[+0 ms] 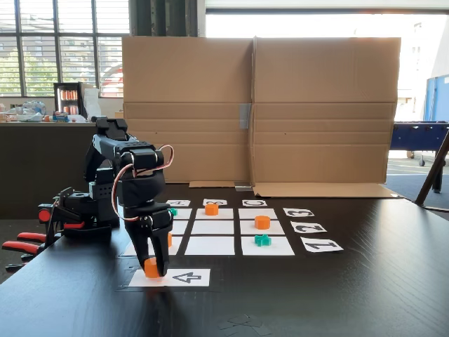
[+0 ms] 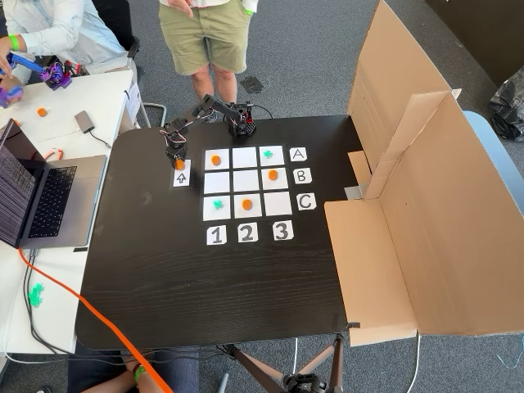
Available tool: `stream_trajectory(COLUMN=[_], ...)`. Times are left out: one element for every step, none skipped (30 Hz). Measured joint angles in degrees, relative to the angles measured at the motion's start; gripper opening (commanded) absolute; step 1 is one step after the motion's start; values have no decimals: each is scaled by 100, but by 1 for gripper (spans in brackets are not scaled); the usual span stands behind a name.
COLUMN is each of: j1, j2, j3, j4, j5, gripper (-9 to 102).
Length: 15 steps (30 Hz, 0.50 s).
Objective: Pick up the round, orange token and place it in the grid on square B2.
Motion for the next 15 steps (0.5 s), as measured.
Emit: stream_trajectory(j1=[18, 26, 26, 35, 44, 62, 70, 88, 97, 105, 114, 114, 114, 114, 132], j2=[114, 229, 343, 457, 571, 677, 809, 914, 1028, 1116, 1213, 1327, 1441, 1547, 1644], j3=[0, 0, 0, 0, 0, 0, 0, 0, 0, 0, 0, 9, 9, 9, 0], j4=[0, 0, 9, 26, 44, 44, 70, 79, 114, 132, 141, 193, 220, 246, 281], j5=[0, 0, 0, 0, 0, 0, 0, 0, 0, 0, 0, 0, 0, 0, 0], gripper=[-1, -1, -1, -1, -1, -1, -1, -1, -1, -1, -1, -1, -1, -1, -1])
